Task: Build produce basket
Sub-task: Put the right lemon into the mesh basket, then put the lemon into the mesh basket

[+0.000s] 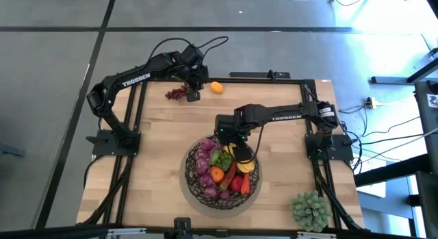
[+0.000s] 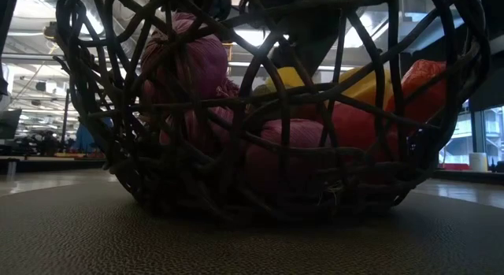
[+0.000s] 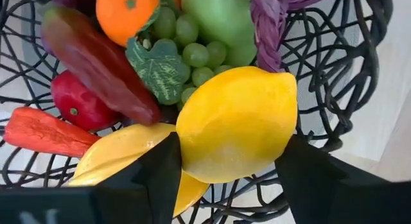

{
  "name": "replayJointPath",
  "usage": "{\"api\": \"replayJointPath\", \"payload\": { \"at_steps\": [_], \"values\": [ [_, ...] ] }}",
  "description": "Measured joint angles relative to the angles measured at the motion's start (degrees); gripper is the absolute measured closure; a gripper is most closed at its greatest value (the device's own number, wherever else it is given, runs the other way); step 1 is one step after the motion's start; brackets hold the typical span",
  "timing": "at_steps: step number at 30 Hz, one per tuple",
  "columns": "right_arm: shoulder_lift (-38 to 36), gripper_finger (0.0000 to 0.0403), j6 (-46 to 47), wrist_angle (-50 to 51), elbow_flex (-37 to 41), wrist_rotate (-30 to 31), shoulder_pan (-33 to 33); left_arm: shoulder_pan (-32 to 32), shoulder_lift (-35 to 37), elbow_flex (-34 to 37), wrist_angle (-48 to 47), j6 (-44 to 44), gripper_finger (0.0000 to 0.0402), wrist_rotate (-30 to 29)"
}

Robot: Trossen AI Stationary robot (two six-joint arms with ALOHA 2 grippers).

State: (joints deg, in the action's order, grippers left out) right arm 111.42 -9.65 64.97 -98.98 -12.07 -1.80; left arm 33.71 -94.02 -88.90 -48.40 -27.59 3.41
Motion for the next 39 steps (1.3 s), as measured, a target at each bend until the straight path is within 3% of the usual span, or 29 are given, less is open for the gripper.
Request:
{"api": "replayJointPath", "payload": {
  "at_steps": [8, 13, 23, 39],
  "values": [
    [0.0, 0.0147, 0.7, -0.2, 0.0, 5.7, -0.4, 0.0, 0.0, 0.0, 0.0, 0.0, 0.0318, 0.0],
    [0.0, 0.0145, 2.1, 1.3, 0.0, -0.4, -0.5, 0.0, 0.0, 0.0, 0.0, 0.0, 0.0318, 0.0],
    [-1.4, 0.0144, 5.6, 3.1, 0.0, -1.1, 0.1, 0.0, 0.0, 0.0, 0.0, 0.0, 0.0318, 0.0],
    [-10.4, 0.0144, 15.5, 3.8, 0.0, 8.6, 7.0, 0.0, 0.0, 0.0, 1.5, 1.4, 0.0318, -6.1]
  ]
}}
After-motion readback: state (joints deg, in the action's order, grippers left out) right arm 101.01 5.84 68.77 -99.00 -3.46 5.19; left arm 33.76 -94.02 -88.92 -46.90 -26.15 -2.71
